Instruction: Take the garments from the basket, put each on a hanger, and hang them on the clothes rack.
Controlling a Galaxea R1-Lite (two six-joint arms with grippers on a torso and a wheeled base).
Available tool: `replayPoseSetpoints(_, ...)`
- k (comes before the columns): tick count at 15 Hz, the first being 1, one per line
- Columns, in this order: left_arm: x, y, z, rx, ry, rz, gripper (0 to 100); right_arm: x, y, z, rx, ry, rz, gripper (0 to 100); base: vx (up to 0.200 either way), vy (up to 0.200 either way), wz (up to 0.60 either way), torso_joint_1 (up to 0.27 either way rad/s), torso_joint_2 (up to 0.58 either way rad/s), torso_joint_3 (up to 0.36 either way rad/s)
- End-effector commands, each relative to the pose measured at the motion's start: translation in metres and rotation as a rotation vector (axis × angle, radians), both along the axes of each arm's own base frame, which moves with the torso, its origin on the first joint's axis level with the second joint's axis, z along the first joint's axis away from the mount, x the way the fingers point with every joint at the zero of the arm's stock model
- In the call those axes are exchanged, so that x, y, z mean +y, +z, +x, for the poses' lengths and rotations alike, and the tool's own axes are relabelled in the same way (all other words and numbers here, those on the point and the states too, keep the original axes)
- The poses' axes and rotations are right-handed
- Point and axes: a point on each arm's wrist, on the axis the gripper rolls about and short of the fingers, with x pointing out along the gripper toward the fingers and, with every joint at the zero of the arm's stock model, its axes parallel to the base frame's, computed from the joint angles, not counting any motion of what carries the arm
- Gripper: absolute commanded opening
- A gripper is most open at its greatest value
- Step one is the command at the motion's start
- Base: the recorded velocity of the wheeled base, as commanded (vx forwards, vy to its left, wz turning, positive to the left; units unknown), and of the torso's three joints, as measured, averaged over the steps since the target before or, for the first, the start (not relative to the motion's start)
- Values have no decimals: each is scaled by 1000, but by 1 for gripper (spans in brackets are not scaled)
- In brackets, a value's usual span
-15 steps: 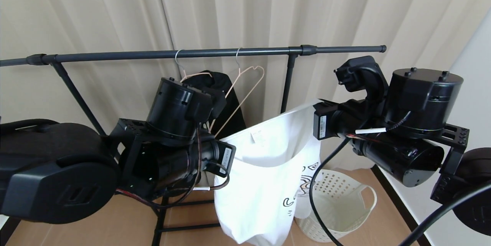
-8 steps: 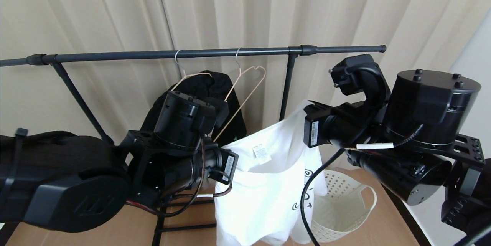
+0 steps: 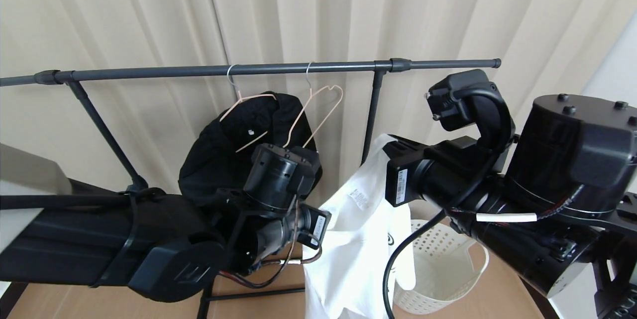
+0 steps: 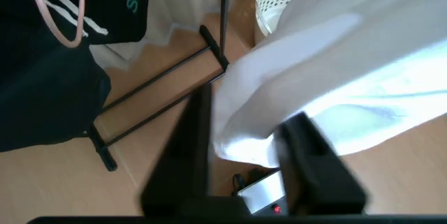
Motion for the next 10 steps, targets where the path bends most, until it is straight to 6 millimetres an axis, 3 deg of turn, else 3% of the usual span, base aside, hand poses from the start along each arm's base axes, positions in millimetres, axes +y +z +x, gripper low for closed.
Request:
replayPoseSetpoints(1,-5,-17,5,27,1,28,100,-3,6,-3,-13,2,15,0,0,0,0,0,0,0)
replayPoseSetpoints(8,-10,-37,11,39,40,42,100,-7,9,-6,-18,-2,20,0,0,0,0,0,0,0)
replayPoseSetpoints(9,-7,-36,11,22,64,43,0,-8,7,-4,-17,-10,16,0,0,0,0,0,0,0)
replayPoseSetpoints(10,-3,-36,7,24,64,48,0,-9,6,-1,-13,-22,11,0,0,0,0,0,0,0)
